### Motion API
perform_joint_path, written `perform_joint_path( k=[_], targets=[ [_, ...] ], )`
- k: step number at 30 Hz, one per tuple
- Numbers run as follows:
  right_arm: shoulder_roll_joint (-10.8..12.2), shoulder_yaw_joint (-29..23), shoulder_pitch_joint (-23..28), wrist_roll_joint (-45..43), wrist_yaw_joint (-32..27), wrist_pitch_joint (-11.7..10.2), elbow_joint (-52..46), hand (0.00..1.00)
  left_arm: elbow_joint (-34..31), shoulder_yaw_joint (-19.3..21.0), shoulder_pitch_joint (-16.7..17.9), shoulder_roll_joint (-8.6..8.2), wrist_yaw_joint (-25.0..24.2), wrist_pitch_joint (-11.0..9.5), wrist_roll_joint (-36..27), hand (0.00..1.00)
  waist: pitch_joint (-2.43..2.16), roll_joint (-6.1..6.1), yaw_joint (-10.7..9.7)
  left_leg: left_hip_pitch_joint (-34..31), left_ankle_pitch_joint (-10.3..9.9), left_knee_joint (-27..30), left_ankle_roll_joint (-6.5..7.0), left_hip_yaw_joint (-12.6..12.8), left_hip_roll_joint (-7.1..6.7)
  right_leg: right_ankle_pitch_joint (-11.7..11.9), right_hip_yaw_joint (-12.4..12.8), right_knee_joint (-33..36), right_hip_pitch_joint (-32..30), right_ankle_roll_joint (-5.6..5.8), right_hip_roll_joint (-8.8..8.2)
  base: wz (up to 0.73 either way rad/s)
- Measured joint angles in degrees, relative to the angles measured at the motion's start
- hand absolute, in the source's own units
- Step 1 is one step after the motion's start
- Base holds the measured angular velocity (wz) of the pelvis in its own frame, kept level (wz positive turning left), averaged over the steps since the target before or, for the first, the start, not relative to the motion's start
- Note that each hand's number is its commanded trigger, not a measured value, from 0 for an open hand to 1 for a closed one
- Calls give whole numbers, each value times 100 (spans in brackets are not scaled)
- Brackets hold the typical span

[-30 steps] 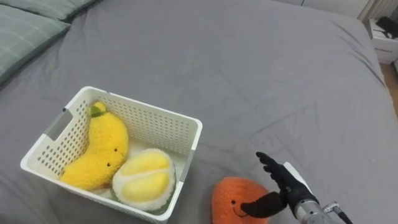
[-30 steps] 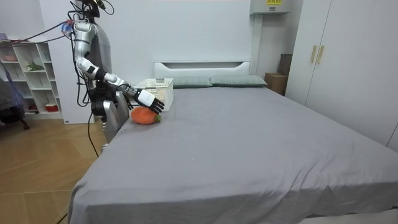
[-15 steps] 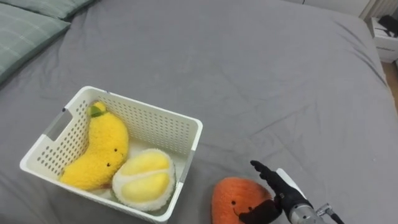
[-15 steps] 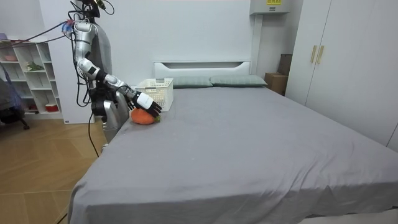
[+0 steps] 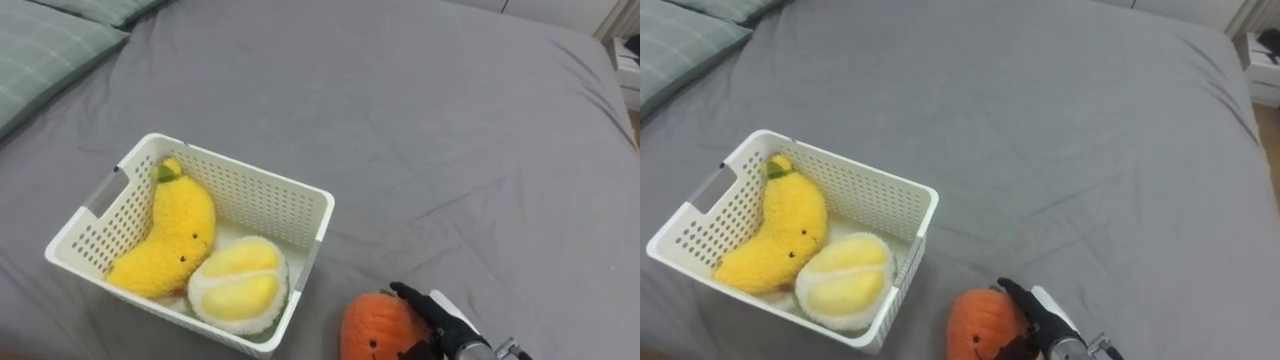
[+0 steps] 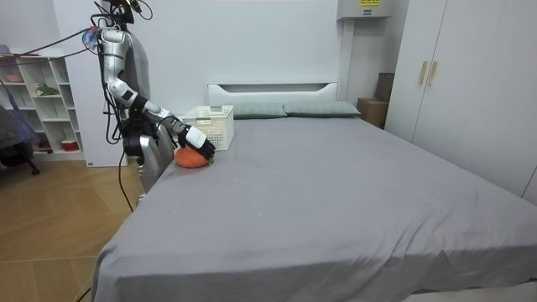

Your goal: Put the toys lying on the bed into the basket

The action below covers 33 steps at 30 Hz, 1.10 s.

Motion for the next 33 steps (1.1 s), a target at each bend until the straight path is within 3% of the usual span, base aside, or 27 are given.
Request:
perform_joint_path(
  k=[2,3,11,14,23,33],
  targets=[
    [0,14,-21,-47,41,0,0,76,0,0,7,0,0,7,0,0,3,-5,0,-1,0,-1,0,-1,0,0,0,0,0,0,0,0],
    [0,16,-26,-47,52,0,0,100,0,0,8,0,0,12,0,0,3,-5,-1,-1,0,-1,0,-1,0,0,0,0,0,0,0,0],
    [2,108,-84,-55,124,79,13,100,-1,4,34,2,-120,69,0,0,19,-54,14,-1,-1,-2,-1,-45,-7,0,-7,0,23,0,0,3],
    [43,198,-84,-118,296,119,15,100,21,4,32,2,-137,68,4,0,61,-94,29,-10,-8,-1,0,-59,-11,0,-4,0,17,0,0,0],
    [179,198,-89,-159,340,115,240,100,87,4,19,1,-138,64,10,0,69,-75,68,-10,-11,0,5,-77,-23,-1,0,-4,15,1,-7,0],
    [172,192,-111,-275,295,117,-93,100,-19,19,3,-11,-111,72,6,0,23,-48,135,-3,-7,45,8,-85,-32,-3,-5,-4,20,5,-16,0]
  ],
)
